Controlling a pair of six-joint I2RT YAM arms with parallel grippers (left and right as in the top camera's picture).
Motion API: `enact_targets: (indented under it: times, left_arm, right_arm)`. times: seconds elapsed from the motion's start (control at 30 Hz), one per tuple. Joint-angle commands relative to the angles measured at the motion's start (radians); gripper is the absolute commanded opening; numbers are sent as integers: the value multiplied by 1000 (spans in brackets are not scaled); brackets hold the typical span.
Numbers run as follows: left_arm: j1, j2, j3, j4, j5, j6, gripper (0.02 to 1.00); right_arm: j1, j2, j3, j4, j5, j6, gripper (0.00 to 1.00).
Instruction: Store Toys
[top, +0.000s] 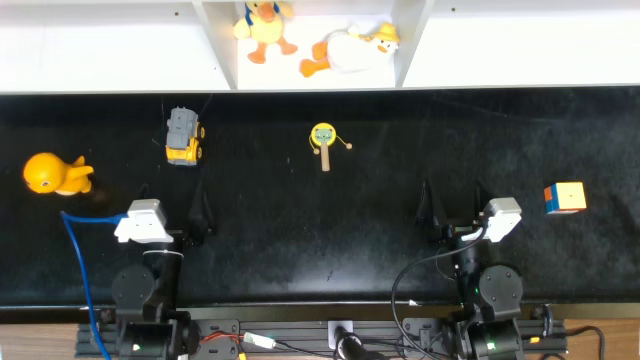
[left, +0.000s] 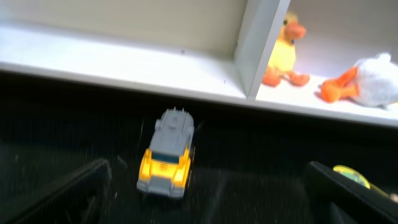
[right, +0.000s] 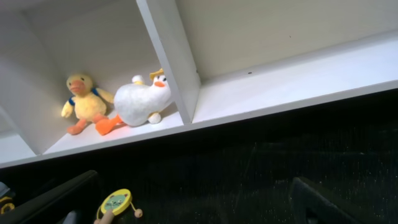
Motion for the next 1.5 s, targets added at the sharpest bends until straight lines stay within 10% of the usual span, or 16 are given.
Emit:
enact_targets:
  times: [0.03,0.67,1.13,1.5]
  left_arm:
    - [-2,9,131,-111,11,-3,1000]
    - [41,787,1343,-927,-389,65,996]
    - [682,985,1396,-937,92,419,996]
    - [804,1189,1390,-920,172,491,998]
  right_arm:
    - [8,-9,-14,5,11,-7,996]
    - [8,-9,-14,5,11,-7,993]
    - [8,-9,-14,5,11,-7,993]
    - [8,-9,-14,5,11,-7,996]
